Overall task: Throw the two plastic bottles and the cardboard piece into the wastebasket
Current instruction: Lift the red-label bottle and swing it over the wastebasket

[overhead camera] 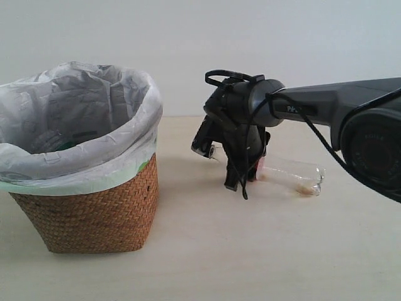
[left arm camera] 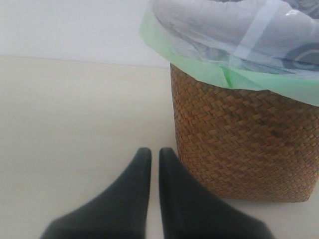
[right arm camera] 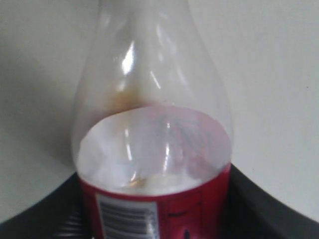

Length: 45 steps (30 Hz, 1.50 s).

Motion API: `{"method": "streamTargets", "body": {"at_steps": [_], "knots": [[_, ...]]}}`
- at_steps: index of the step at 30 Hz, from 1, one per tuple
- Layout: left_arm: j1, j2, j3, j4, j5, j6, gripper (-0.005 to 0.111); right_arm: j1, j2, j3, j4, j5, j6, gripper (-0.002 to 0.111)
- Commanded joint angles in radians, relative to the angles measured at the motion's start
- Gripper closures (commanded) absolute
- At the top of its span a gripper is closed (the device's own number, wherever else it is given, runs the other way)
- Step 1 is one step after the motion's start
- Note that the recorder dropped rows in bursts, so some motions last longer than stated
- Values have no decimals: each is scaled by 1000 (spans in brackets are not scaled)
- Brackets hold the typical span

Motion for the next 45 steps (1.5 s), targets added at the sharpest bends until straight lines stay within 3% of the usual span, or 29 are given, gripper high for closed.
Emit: {"method": "streamTargets", "body": {"at_steps": [1,20,27,35,40,44,45], "knots": [[3,-2,3,2,-3,-9,101,-3,-4,-5,9,28,89,108],[3,-2,3,2,-3,-9,101,-3,-394,-11,-4,238,376,108],[3,-2,3,2,-3,-9,101,-3,-502,-11,-116,238,447,108],[3,-2,3,2,-3,-9,101,-3,-532,-11,-83,238,479,108],[3,-2,3,2,-3,-9,101,-3,-512,-11,161,238,436,108],[3,-2,3,2,-3,-9,101,-3,-526,-110,756,108,120,108],[3,-2,3,2,-3,-9,101,-3,-532,-160,1028,26,6,108]]}}
